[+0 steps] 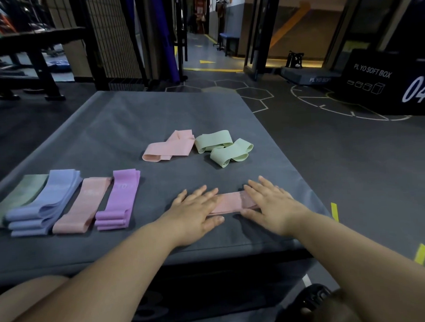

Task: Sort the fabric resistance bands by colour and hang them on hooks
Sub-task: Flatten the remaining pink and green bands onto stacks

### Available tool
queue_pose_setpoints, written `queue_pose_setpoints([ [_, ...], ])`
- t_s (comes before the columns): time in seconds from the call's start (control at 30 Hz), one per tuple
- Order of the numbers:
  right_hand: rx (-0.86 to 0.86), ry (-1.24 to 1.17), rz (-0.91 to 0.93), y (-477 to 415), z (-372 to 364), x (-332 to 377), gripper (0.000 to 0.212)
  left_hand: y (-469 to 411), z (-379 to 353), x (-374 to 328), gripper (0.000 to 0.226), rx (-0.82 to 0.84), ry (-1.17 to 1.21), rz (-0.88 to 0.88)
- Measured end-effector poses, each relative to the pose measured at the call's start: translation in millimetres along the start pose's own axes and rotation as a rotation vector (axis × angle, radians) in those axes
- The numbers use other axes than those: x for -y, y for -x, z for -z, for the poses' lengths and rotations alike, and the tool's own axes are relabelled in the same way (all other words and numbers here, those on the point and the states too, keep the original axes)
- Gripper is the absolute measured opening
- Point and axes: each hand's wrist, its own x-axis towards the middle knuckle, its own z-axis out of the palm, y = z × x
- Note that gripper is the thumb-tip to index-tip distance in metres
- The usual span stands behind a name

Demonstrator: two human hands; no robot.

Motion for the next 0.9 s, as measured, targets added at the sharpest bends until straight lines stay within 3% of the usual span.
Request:
queue_pose_setpoints([
  [0.17,0.057,0.059,-0.013,4,-4,2,0.116,1,0,-1,0.065,0.014,-0.013,0.007],
  [0.53,0.085,0.052,-0.007,1,-8,-1,0.119,3,0,-1,0.067,0.048,-0.05,0.007],
  [0.63,0.09,0.051,-0.001,0,-9,-3,0.133,2,0,-1,0.067,0.058,-0.053,0.007],
  [0.7,0.099,0.04,0.003,0,-8,-3,0.127,2,0,-1,0.067,0.064,-0.055,0.007],
  [0.83,-0.001,-0.042,-0.036,-1,2,-4,0.08,2,0,-1,0.068,0.069,-0.062,0.005],
  [0.9,-0.109,-0.084,-0.098,-4,9,-5,0.067,2,0,0,0.068,0.071,-0.06,0.003],
])
